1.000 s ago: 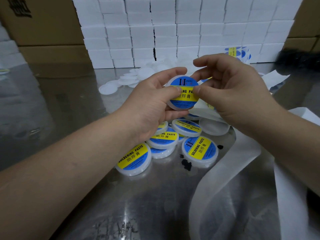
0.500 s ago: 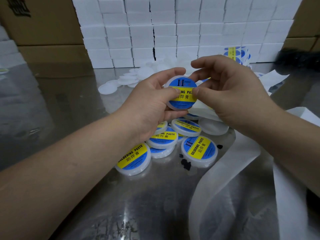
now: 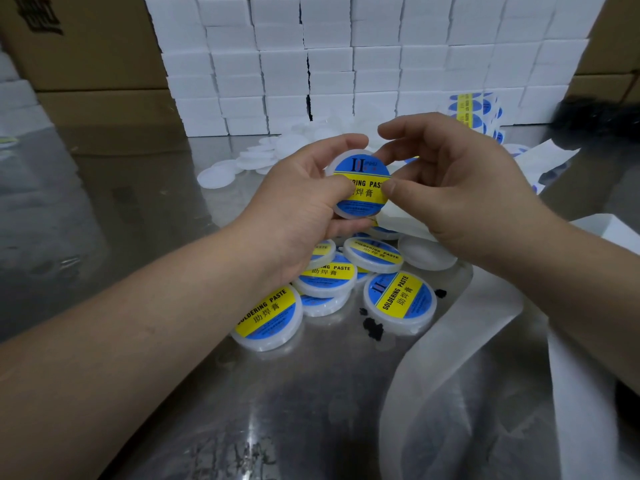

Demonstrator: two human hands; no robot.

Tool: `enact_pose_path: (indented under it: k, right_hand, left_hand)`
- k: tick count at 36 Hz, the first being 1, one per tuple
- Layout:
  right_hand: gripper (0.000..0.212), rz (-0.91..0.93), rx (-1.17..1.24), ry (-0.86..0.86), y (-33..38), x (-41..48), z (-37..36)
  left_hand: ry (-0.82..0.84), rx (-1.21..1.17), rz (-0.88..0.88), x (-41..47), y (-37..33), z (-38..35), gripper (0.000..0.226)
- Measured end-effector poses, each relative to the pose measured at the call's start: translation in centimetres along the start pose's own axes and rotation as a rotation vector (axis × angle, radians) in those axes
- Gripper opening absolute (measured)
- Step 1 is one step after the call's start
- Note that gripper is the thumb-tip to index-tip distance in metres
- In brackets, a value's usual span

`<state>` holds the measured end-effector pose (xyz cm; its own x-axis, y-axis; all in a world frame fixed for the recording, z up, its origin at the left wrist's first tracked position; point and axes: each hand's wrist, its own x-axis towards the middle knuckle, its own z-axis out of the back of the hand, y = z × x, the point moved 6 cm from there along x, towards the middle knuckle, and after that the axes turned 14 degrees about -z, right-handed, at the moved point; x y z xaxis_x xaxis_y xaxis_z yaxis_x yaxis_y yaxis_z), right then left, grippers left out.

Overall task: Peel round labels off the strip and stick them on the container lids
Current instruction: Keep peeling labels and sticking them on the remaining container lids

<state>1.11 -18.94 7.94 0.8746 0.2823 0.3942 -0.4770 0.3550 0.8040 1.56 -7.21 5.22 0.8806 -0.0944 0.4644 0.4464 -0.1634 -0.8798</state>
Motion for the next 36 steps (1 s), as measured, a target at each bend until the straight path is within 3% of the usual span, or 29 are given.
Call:
enact_pose_path:
  k: [20,32,36]
  right_hand:
    - [0.041,0.033,-0.060,-0.066,0.5,-0.3,0.2]
    - [0.029,0.020,-0.149,-0.245,0.6,-0.4,1.6]
    - [0.021,-0.033,-0.126,-0.228,0.4,-0.3,1.7]
  left_hand:
    - [-0.028,0.088,-0.078,0.0,-0.6,0.2,0.050]
    - [-0.042,0.148,-0.157,-0.4,-1.8,0.0,0.046]
    - [-0.014,0.213,-0.208,-0.8,-2.2,-0.3,0.043]
